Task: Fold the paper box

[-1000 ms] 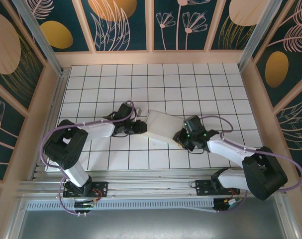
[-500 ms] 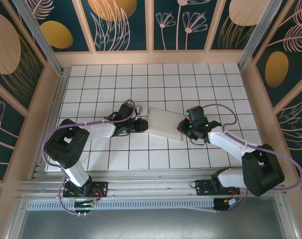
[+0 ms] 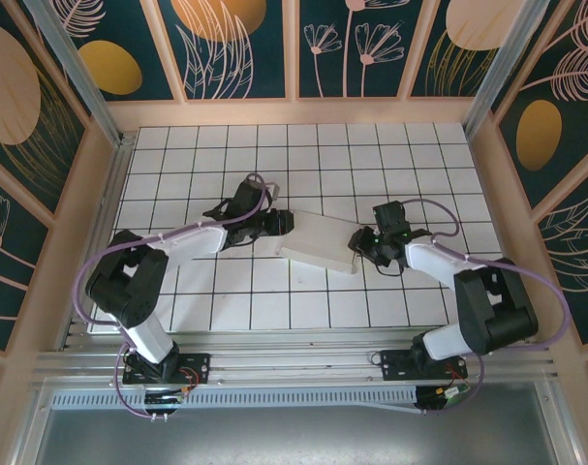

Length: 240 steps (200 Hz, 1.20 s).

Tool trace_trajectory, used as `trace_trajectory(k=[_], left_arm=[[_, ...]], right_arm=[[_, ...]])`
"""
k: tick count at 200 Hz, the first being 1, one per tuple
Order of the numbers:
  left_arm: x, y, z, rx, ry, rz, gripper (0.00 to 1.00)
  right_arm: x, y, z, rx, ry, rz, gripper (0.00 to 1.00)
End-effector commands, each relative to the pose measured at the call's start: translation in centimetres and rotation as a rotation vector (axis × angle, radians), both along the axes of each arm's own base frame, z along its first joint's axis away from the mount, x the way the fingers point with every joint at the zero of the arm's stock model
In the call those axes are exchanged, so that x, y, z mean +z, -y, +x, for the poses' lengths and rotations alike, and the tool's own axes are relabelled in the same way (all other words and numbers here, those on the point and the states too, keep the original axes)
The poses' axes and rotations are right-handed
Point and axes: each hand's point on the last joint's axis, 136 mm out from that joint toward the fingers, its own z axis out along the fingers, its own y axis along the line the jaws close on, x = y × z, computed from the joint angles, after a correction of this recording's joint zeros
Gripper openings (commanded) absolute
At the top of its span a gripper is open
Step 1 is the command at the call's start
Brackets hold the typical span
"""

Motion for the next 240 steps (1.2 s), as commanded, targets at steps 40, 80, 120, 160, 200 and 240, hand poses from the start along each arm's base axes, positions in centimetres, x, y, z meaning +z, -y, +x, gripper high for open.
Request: trace_trajectory(k=[40, 80, 120, 160, 200, 240], left_arm=[[-1.2, 1.9, -0.1, -0.126, -0.083, -0.141, 0.53], [-4.0, 2.1, -0.4, -0.141, -0.151, -0.138, 0.56], [-4.8, 2.5, -0.3, -0.142, -0.164, -0.158, 0.58], [-5.7, -0.6, 1.3, -0.058, -0.122, 0.007, 0.59], [-3.8, -3.6, 3.6, 0.042, -0.039, 0.072, 0.59], [-3.5, 1.6, 2.4, -0.123, -0.122, -0.208, 0.59]], right_arm=[[-3.3, 0.7, -0.5, -0.003, -0.027, 0.02, 0.1], [-5.9, 1.9, -2.2, -0.017, -0.093, 0.057, 0.07], [-7.2, 3.2, -2.9, -0.059, -0.128, 0.086, 0.06], [-7.9, 2.9, -3.2, -0.049, -0.149, 0.125, 0.06], [-8.1, 2.7, -3.0, -0.04, -0.146, 0.132, 0.06], [-8.4, 2.6, -2.8, -0.032, -0.151, 0.135, 0.06]])
